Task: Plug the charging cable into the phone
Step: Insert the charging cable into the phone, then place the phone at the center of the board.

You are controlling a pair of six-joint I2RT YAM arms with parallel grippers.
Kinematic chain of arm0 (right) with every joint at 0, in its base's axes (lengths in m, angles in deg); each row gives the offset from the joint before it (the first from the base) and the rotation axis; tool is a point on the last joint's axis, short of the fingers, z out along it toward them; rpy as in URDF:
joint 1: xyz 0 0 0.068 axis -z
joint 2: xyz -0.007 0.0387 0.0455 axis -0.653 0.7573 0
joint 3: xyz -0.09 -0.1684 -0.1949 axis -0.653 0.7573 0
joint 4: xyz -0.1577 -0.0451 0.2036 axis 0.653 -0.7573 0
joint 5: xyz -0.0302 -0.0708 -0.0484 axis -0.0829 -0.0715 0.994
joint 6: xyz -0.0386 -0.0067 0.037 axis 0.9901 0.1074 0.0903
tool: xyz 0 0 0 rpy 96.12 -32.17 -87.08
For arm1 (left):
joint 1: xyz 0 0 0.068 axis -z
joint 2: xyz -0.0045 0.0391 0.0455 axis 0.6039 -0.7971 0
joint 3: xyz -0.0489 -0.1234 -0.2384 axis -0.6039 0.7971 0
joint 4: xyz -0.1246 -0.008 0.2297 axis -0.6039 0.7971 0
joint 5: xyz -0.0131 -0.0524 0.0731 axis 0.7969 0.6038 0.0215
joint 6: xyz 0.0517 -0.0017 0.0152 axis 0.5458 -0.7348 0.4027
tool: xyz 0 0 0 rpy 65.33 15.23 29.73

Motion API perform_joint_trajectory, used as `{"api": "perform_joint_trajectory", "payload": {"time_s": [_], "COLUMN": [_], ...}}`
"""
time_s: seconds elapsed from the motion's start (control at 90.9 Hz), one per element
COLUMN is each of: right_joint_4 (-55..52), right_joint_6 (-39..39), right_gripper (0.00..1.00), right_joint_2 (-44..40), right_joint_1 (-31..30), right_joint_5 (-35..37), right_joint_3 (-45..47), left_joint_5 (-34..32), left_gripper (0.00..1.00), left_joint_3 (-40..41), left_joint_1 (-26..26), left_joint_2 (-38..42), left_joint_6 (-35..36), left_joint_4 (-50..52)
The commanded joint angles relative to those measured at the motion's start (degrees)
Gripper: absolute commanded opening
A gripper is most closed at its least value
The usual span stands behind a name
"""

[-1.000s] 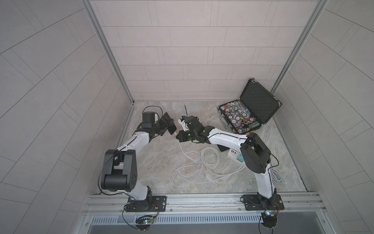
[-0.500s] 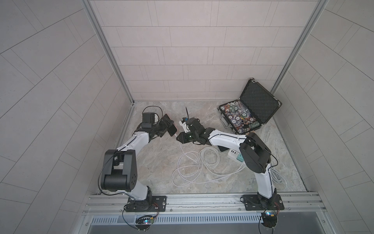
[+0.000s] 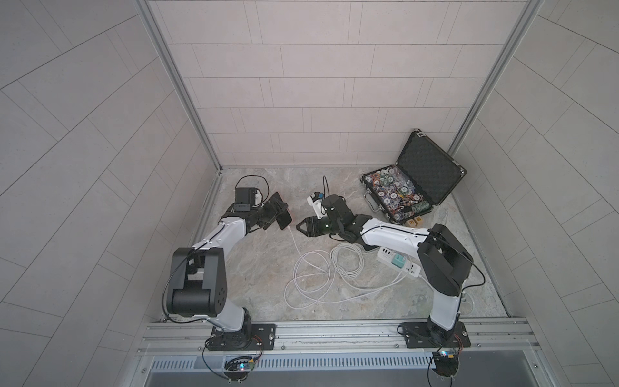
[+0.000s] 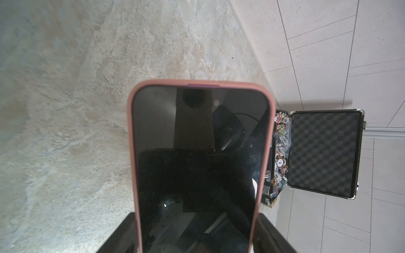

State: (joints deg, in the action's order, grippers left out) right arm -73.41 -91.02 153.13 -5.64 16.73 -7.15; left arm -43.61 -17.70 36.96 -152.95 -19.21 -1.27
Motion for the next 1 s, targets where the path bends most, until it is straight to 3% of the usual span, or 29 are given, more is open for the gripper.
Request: {"api": "perform_joint_trajectory", "payload": {"time_s": [0.0, 0.374, 0.572, 0.715, 0.991], "right_joint_4": [2.91, -7.28, -11.35, -14.82, -17.17], "right_joint_6": [0.04, 8.43, 10.76, 12.24, 13.76], "right_gripper": [0.59, 0.66, 0.66, 0.66, 0.66], "right_joint_2": [-3.90, -15.73, -20.28, -23.10, -26.82], "right_joint_1": [-0.17, -0.17, -0.16, -0.09, 0.14], "right_joint_5": [-0.20, 15.25, 22.13, 27.83, 34.26], "right_joint_3": [3.87, 8.21, 8.99, 9.06, 11.61], "left_joint_5": [0.01, -3.56, -12.70, -13.59, -21.71], "left_gripper": [0.23, 0.25, 0.27, 0.27, 0.27], "left_joint_3": [-2.68, -9.54, -17.67, -22.00, -26.52], "left_joint_1": [-0.45, -0.43, -0.41, -0.47, -0.89], "left_joint_2": [1.47, -1.50, -4.22, -5.85, -13.87], "left_joint_6": [4.83, 21.75, 31.83, 38.61, 42.98], "left_joint_4": [-0.72, 14.07, 27.60, 36.54, 40.26]}}
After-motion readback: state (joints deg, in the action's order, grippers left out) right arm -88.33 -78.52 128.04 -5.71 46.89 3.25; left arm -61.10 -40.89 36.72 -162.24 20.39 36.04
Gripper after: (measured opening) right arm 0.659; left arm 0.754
